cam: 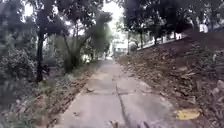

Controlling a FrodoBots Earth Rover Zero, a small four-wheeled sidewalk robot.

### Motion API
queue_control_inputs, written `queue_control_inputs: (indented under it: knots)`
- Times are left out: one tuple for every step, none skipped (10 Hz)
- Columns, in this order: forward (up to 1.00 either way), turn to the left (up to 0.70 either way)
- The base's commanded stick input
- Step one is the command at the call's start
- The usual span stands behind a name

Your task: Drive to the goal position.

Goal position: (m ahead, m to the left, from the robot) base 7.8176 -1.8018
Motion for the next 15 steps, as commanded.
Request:
queue_control_inputs:
  knots:
    - [1.00,0.00]
    - [1.00,0.00]
    - [1.00,0.00]
    - [1.00,0.00]
    - [1.00,0.00]
    - [1.00,0.00]
    - [1.00,0.00]
    - [1.00,0.00]
    - [1.00,0.00]
    - [1.00,0.00]
    - [1.00,0.00]
    - [1.00,0.00]
    - [1.00,0.00]
    - [1.00,0.00]
    - [1.00,0.00]
